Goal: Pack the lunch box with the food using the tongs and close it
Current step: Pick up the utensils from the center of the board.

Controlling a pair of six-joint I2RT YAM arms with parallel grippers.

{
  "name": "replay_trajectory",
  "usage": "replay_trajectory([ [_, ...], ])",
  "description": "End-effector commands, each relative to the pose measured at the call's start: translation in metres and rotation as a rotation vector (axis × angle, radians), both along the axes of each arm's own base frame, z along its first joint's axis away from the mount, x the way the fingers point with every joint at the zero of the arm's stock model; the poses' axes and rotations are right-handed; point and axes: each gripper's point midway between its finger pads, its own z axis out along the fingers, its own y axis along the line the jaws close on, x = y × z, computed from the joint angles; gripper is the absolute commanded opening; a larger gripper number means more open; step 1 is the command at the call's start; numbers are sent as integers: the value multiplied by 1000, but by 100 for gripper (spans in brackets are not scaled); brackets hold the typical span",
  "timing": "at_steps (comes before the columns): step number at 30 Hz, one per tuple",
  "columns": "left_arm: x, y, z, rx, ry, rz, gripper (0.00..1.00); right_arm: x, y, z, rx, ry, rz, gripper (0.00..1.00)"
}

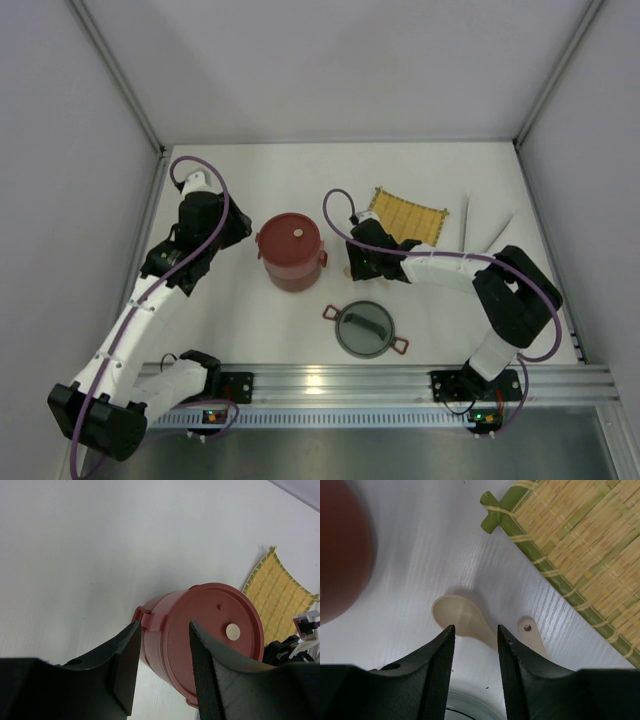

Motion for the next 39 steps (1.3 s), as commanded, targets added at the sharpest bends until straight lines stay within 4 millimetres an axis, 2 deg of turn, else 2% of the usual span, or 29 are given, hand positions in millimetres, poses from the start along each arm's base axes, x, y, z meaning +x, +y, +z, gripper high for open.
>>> replay_trajectory([
  [1,1,-3,6,-3,-7,-14,48,15,10,11,54,-53,12,39],
  [12,2,-3,4,2,-1,-17,48,14,8,7,99,-37,32,39],
  [21,2,-5,2,-5,6,-21,48,1,3,0,175,9,70,39],
  [32,4,-6,3,-6,6,-22,48,-6,7,4,213,6,101,36],
  [39,4,-6,2,-2,10,-21,48,-11,1,7,207,7,95,36],
])
